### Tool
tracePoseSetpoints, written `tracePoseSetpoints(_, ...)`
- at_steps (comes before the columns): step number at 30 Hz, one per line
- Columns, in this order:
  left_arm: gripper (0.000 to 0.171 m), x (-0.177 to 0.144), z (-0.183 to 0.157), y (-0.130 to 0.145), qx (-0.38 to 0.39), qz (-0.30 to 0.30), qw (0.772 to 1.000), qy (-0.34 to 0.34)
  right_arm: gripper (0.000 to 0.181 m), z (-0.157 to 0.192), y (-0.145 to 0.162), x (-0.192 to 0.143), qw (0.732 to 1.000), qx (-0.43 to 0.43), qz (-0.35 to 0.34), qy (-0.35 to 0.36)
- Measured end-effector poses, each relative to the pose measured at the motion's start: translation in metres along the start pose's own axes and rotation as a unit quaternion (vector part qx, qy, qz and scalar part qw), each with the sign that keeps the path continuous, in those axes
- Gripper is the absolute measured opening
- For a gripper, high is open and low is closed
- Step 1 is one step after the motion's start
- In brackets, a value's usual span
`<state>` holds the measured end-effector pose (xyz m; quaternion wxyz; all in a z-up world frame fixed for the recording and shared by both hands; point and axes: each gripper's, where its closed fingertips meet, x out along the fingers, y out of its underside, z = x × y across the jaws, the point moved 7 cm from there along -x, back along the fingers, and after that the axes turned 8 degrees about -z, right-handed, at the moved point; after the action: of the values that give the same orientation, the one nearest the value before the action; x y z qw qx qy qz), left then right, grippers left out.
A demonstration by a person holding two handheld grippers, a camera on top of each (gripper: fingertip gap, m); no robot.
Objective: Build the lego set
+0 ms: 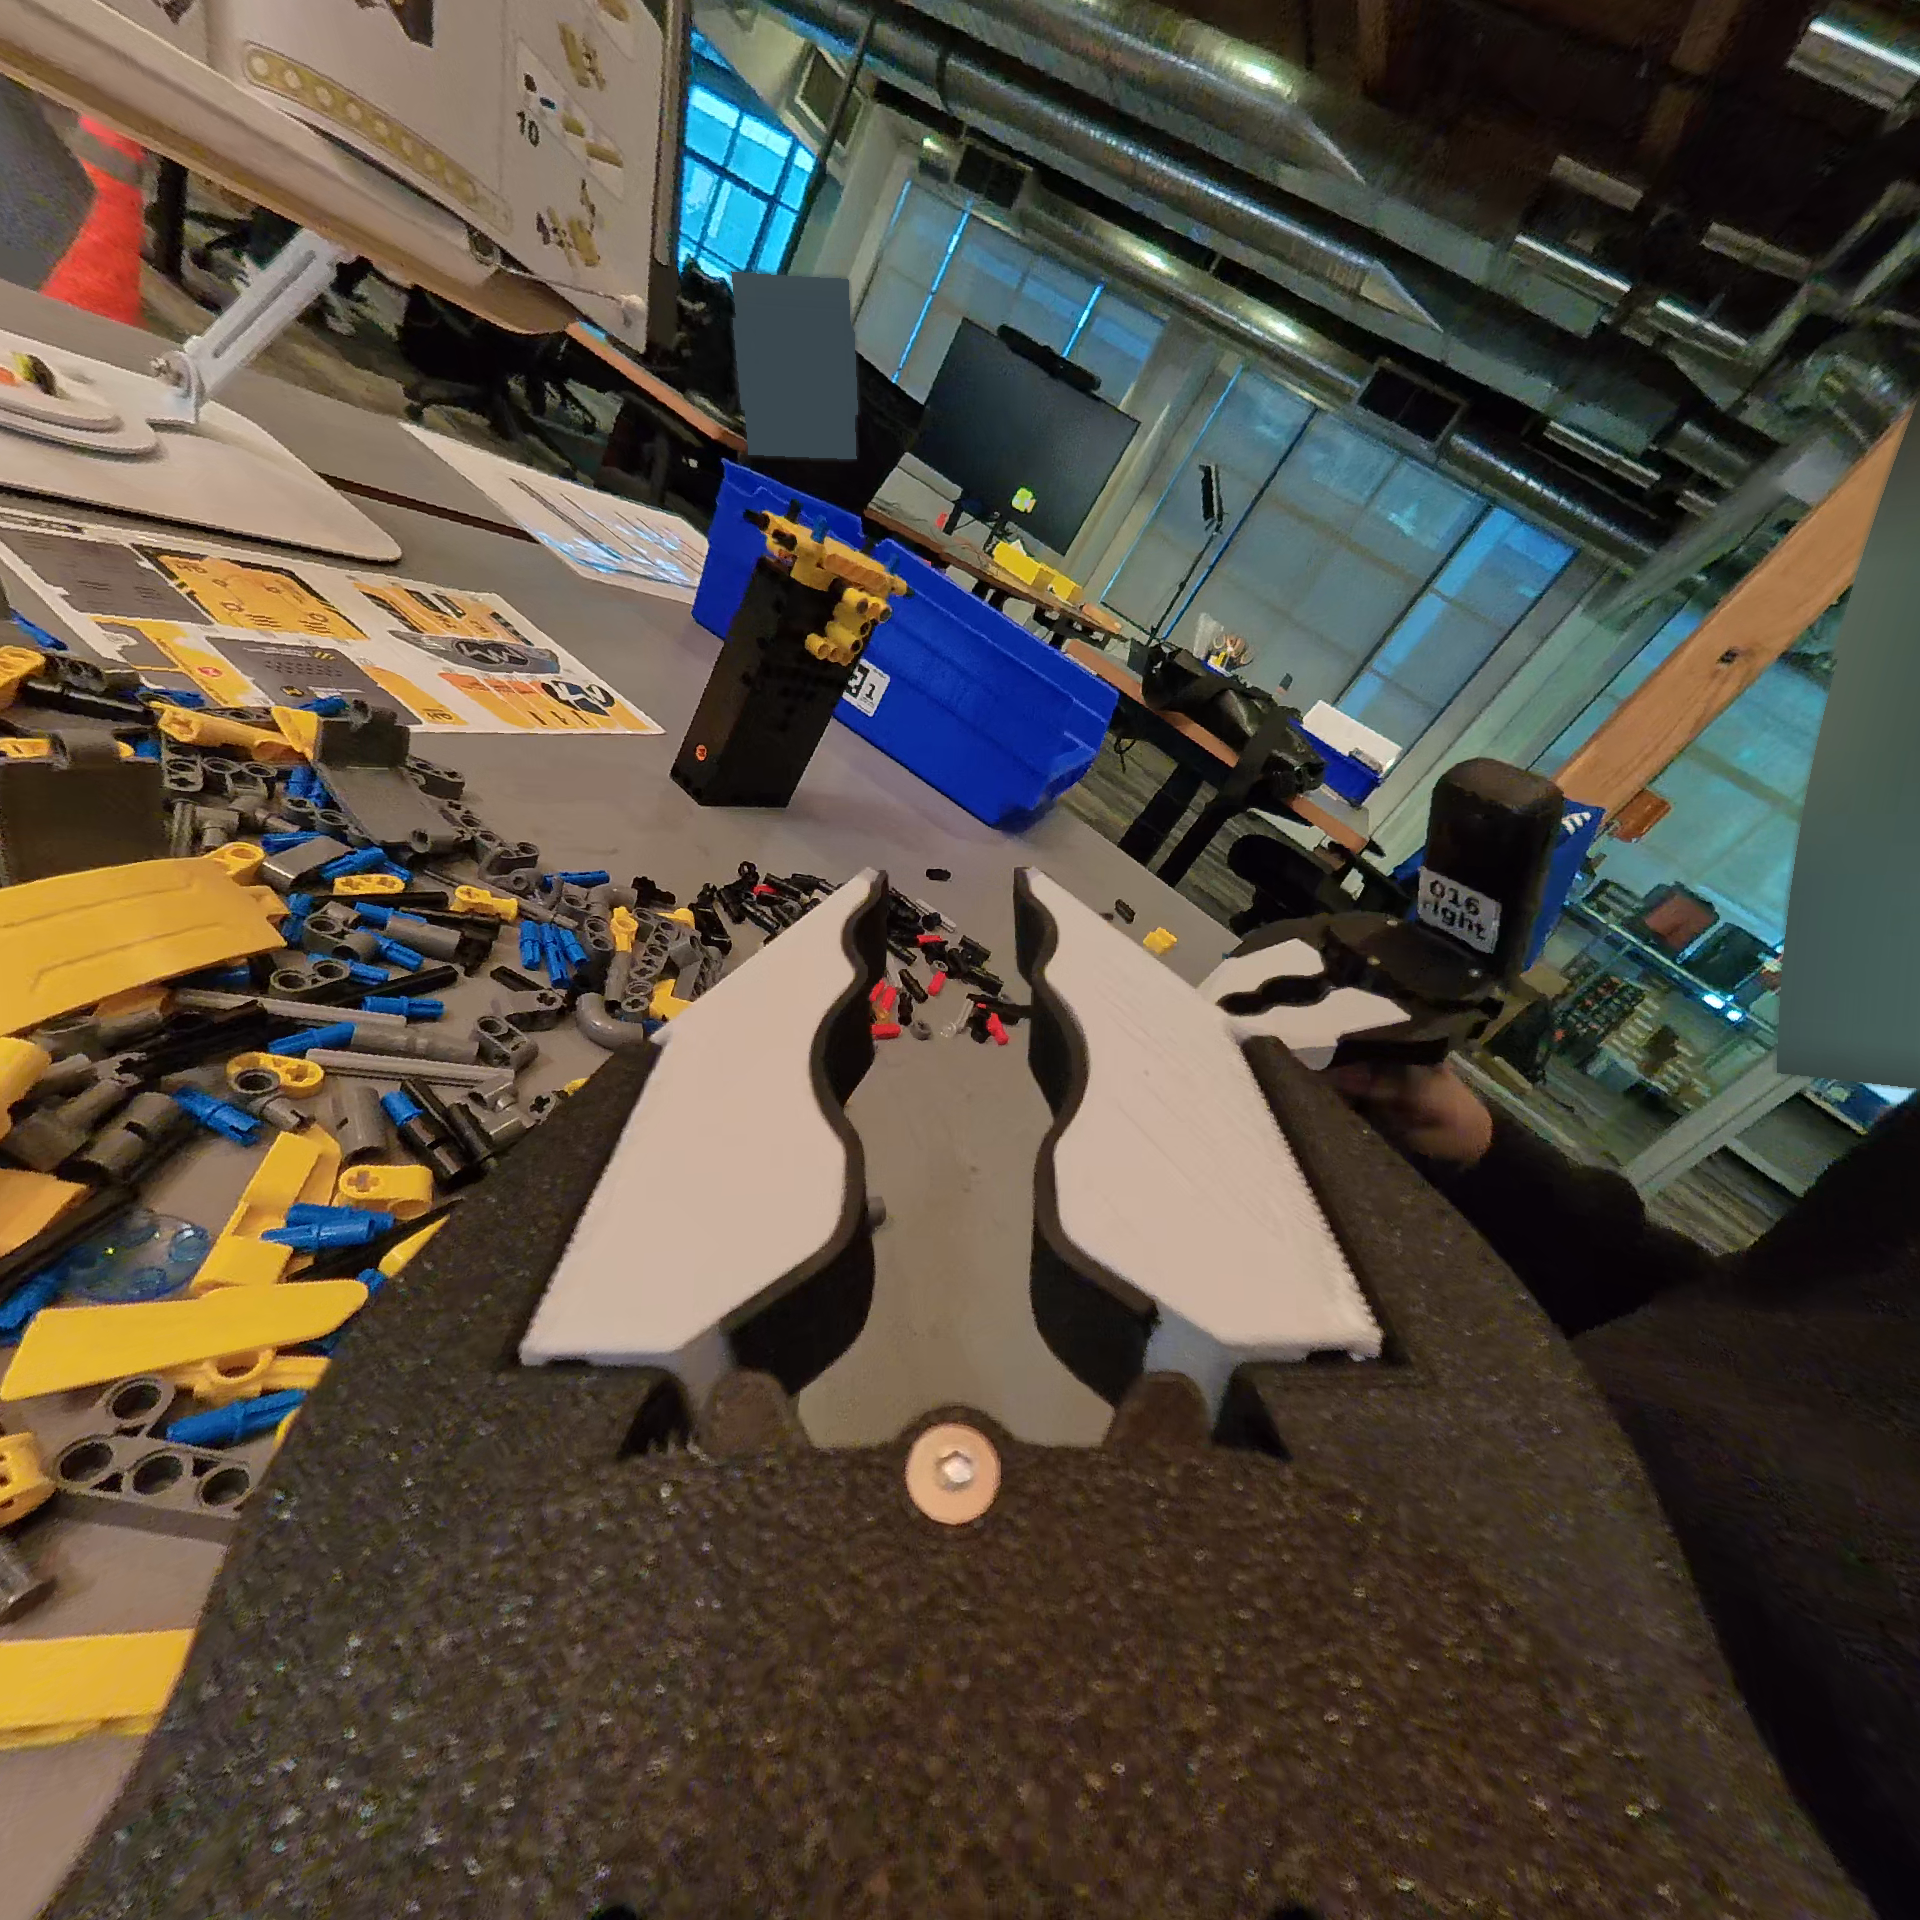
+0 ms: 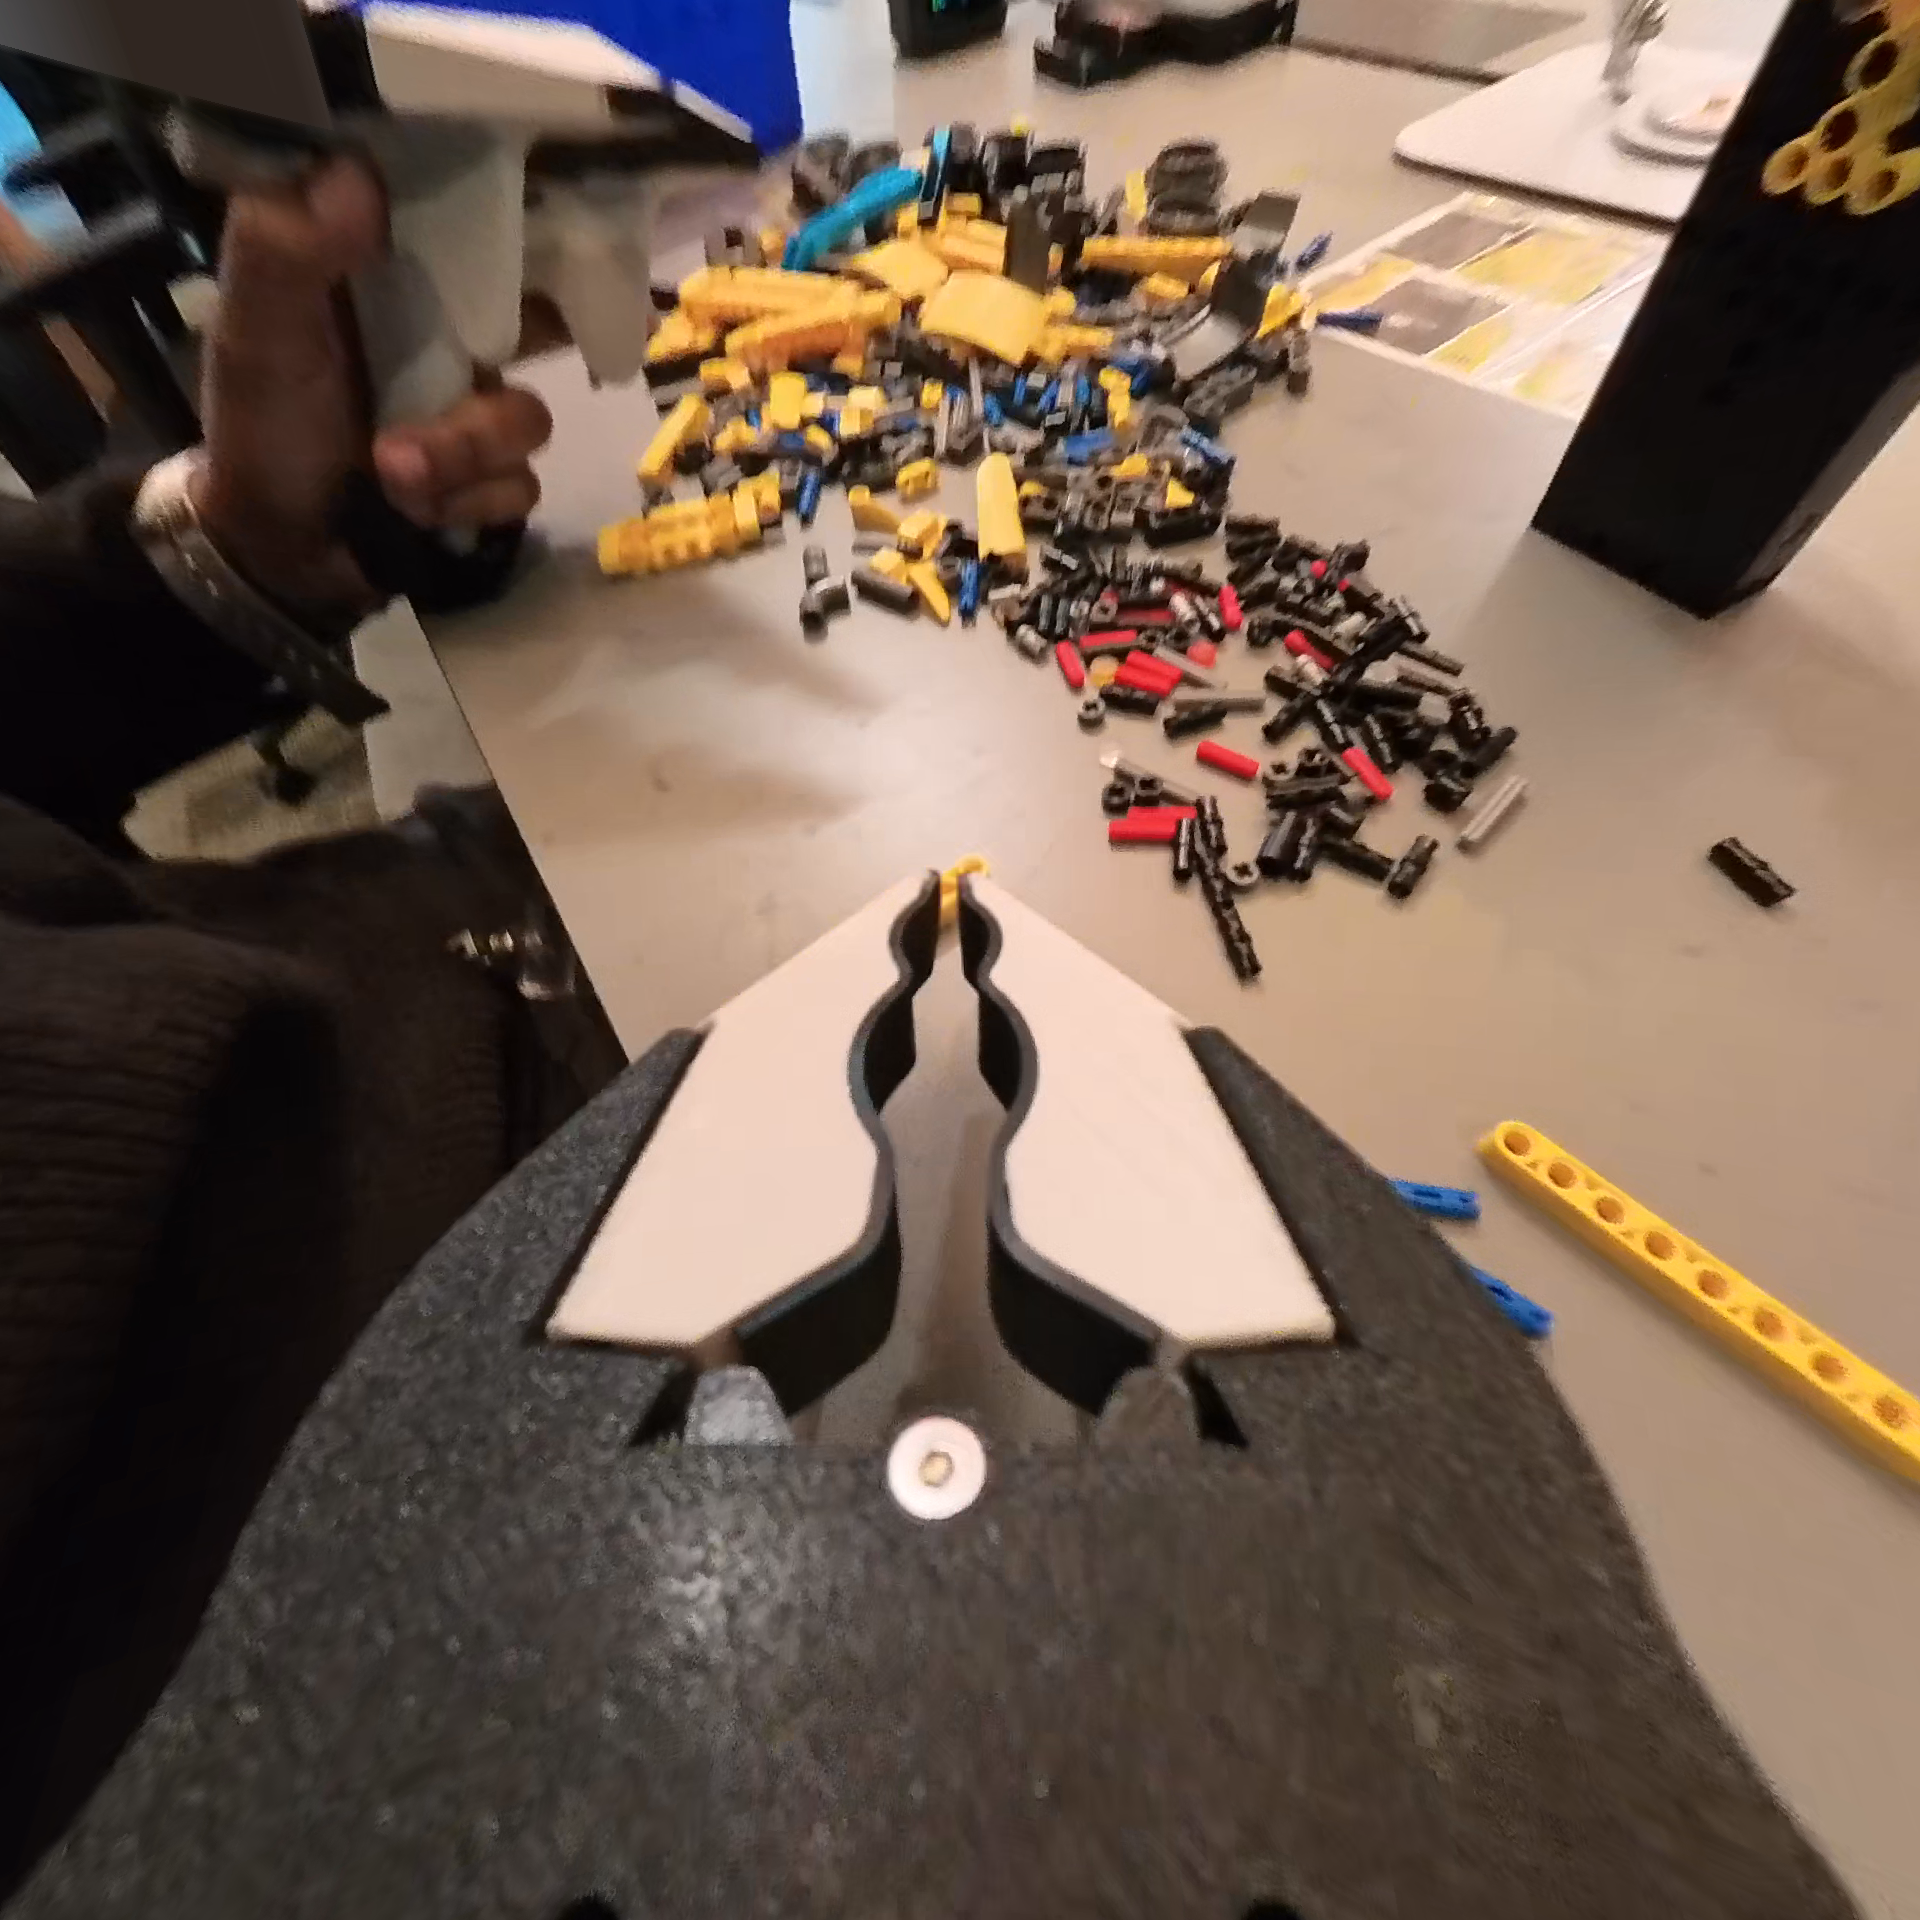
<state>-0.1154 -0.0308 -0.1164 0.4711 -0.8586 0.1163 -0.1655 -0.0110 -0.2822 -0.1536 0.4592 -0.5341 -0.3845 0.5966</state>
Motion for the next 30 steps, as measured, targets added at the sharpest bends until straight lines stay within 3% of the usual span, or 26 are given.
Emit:
tracePoseSetpoints(4, 0.024, -0.002, 0.003, -0.001, -0.023, -0.009, 1.0, 0.008, 0.003, -0.001, -0.005, 0.0, 0.998, 0.038, -0.053, 0.01)
tracePoseSetpoints(10, 0.024, -0.005, 0.008, -0.003, -0.052, -0.023, 0.998, 0.014, 0.003, -0.017, -0.011, -0.017, 0.984, 0.086, -0.136, 0.081)
tracePoseSetpoints(20, 0.024, -0.006, 0.013, -0.004, -0.084, -0.029, 0.996, 0.022, 0.0, -0.025, -0.01, -0.025, 0.977, 0.083, -0.144, 0.134)
tracePoseSetpoints(25, 0.024, -0.006, 0.017, -0.005, -0.103, -0.032, 0.994, 0.024, 0.0, -0.03, -0.011, -0.036, 0.958, 0.09, -0.189, 0.196)
tracePoseSetpoints(30, 0.024, -0.005, 0.018, -0.005, -0.105, -0.033, 0.994, 0.02, 0.0, -0.029, -0.009, -0.03, 0.964, 0.076, -0.154, 0.204)
